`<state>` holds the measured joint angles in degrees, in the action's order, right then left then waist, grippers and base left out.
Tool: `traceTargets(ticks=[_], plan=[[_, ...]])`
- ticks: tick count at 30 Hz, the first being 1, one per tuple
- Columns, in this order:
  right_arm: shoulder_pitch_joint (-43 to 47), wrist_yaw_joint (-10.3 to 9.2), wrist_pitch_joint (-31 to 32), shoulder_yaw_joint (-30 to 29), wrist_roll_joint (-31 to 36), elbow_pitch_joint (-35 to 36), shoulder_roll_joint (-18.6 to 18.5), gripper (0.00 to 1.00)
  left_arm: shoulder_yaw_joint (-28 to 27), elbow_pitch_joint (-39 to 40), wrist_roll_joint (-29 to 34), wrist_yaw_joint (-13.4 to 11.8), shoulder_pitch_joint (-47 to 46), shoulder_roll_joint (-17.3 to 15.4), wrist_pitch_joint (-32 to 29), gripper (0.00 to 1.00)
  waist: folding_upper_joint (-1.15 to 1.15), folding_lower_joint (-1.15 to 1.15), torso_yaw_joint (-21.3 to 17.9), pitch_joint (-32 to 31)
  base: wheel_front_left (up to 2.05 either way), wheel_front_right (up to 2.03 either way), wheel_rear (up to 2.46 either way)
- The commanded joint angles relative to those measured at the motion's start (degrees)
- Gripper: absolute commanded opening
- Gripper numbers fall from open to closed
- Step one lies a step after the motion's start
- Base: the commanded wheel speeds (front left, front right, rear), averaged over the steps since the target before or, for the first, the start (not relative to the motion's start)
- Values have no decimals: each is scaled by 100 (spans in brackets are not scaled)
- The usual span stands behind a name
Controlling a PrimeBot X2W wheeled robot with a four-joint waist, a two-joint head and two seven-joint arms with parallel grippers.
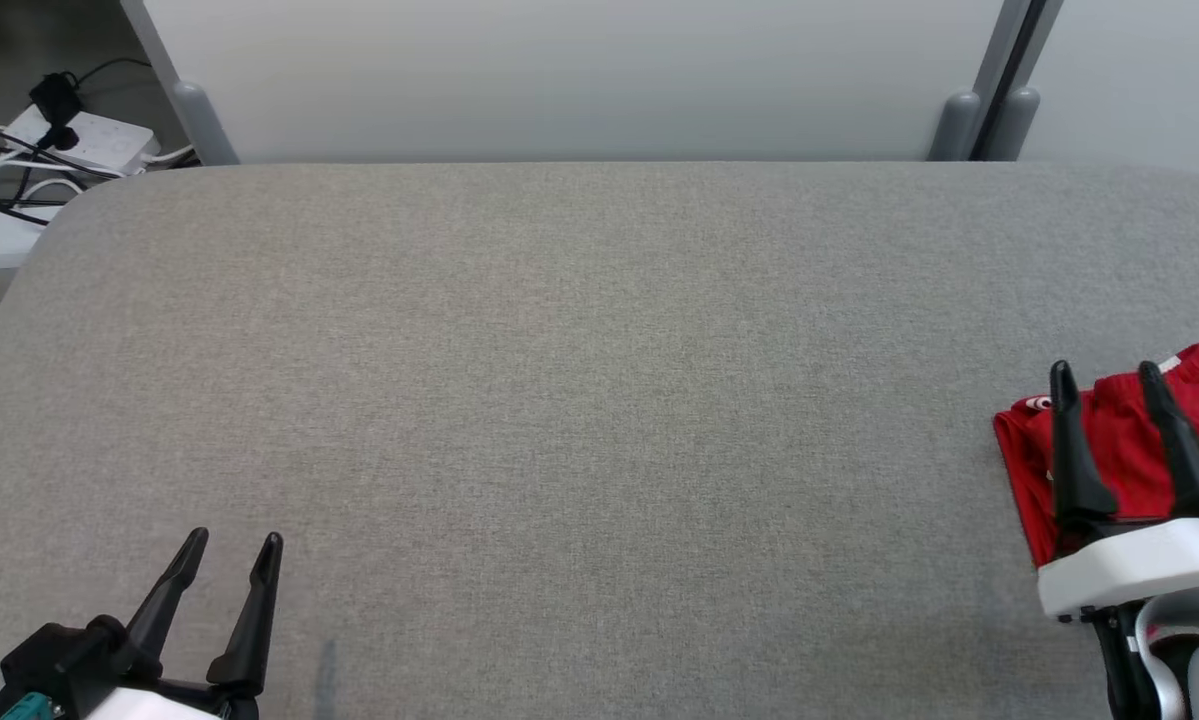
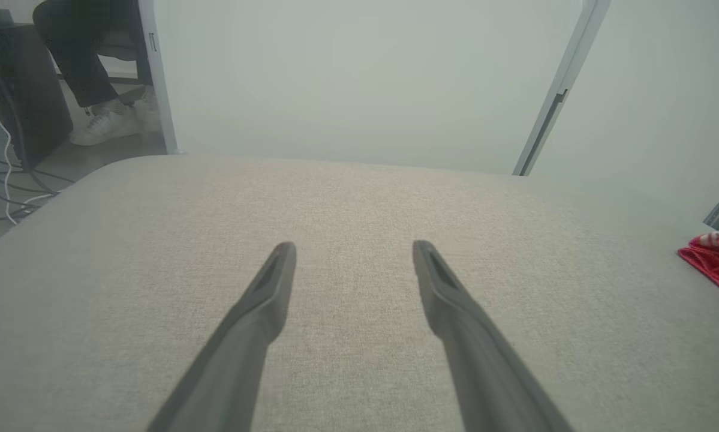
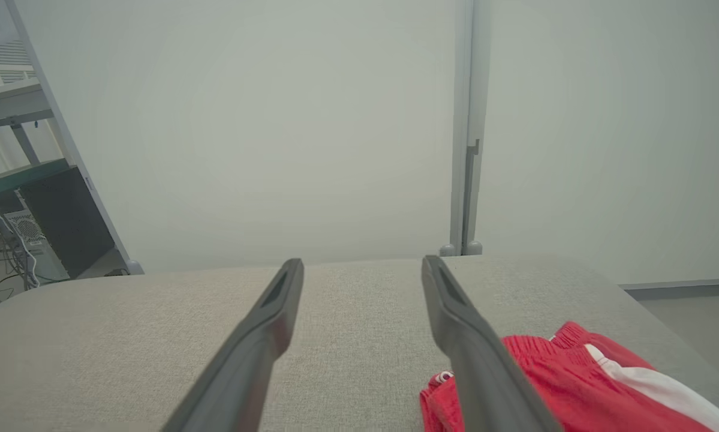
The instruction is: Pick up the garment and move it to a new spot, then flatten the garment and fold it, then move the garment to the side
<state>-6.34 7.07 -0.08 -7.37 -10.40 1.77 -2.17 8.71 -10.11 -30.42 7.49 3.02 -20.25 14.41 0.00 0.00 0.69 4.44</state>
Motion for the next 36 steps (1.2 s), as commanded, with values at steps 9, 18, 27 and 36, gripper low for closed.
traceTargets(ticks=[9, 18, 27, 36], plan=[[82, 42, -308, 501, 327, -428, -71, 100, -759, -79, 526, 0, -274, 193, 59, 100, 0, 0, 229, -285, 0, 0, 0], [333, 42, -676, 606, 494, -955, -71, 100, -1246, -267, 1061, 0, -169, 564, 59, 100, 0, 0, 204, -474, 0, 0, 0], [346, 42, -876, 608, 488, -1219, -71, 100, -1427, -186, 1172, 0, -79, 667, 59, 100, 0, 0, 145, -454, 0, 0, 0], [559, -1, -781, 435, 378, -1594, 59, 0, -1130, -497, 1016, 0, 167, 964, -45, 0, 0, 0, 132, -435, 0, 0, 0]])
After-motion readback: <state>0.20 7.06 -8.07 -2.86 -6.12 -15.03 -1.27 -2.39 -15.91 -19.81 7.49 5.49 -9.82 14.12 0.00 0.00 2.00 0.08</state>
